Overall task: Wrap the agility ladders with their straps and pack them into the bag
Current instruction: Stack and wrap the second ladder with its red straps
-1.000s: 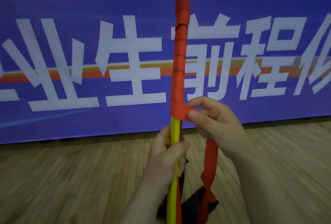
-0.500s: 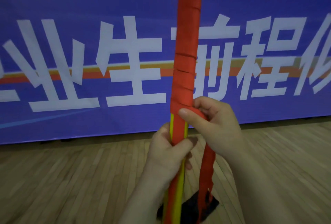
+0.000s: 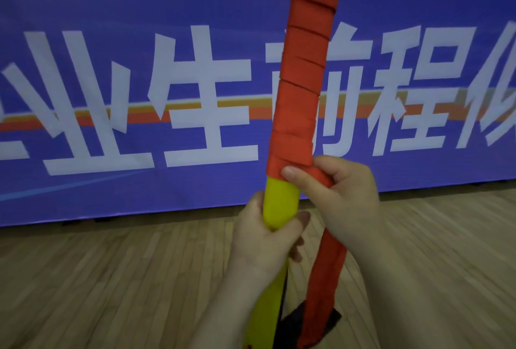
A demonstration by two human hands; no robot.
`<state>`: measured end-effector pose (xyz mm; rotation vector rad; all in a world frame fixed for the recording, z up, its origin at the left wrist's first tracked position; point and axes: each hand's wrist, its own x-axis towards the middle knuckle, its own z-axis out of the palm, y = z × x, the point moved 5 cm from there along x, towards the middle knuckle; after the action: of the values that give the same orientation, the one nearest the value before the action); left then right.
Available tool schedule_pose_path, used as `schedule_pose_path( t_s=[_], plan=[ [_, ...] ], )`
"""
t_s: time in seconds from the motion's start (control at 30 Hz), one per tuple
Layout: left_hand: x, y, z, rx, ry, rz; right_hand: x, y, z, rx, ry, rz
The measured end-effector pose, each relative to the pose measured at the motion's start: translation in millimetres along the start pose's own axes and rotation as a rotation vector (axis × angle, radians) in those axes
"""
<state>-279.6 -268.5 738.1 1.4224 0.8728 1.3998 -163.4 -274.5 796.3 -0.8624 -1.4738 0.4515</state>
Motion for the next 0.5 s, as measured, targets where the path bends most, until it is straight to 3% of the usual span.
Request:
schedule_pose_path(
  t_s=[0.07, 0.23, 0.33, 0.4, 0.5],
  plan=[
    [-3.2, -4.0, -1.6, -0.142, -0.042, -0.029, -2.4, -1.0, 0.5, 0.037, -0.068, -0.013],
    [-27.0, 2.4, 25.0, -0.746, -0.858, -0.162, -5.0, 5.8, 13.7, 0.536, -0.564, 0.164],
    [-31.9, 12.1, 32.3, -0.774, -1.042, -0.243, -8.3, -3.4, 18.1, 0.586, -0.688, 0.132],
    [-27.6, 9.5, 28.9, -0.689, -0.881, -0.254, -4.7, -10.1, 12.7, 0.553, -0.515, 0.087],
    [-14.9, 3.7, 6.2, -0.213, -0.258, -0.150, 2.2, -7.4, -6.7, 0.131, -0.041, 0.007]
  ],
)
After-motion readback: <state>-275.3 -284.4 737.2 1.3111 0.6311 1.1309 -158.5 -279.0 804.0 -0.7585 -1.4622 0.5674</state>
